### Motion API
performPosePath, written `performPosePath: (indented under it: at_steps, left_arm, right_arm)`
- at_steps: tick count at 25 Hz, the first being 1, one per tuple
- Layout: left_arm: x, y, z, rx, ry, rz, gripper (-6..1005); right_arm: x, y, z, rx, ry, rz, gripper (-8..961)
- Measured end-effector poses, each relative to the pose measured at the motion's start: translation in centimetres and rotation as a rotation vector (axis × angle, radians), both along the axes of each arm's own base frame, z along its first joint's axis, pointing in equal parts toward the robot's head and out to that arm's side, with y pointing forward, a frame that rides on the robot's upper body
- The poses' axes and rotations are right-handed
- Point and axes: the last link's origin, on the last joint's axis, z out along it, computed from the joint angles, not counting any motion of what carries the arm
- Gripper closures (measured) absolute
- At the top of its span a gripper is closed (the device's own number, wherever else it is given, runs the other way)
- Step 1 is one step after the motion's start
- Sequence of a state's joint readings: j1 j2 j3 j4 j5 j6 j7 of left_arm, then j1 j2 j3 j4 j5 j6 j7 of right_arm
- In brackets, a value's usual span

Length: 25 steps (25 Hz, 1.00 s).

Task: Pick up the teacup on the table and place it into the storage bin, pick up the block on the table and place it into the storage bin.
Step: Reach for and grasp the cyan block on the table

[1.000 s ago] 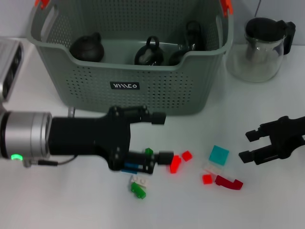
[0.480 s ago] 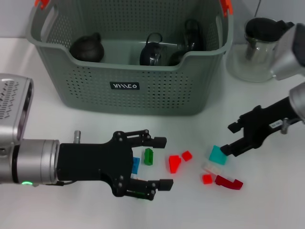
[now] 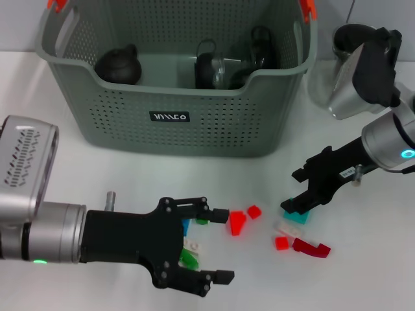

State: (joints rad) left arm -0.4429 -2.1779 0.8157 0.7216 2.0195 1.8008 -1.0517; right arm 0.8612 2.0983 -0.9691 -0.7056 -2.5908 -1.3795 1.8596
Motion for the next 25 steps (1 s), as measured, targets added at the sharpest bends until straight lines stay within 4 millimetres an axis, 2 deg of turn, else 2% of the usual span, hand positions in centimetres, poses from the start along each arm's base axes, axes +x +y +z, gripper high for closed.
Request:
performPosePath:
  at_steps: [12,25]
  left_arm:
    - [-0.3,0.2,-0.3,0.013,0.021,-0.001,133]
    - [-0.4,0.3,-0.1,0.025,0.014,0.015,137]
  right_arm:
    - [0.4,0.0,-1.3,-0.002,-0.019,-0.006,140]
    - [0.8,-0.1,-1.6,-0.001,-0.035,-0.008,141]
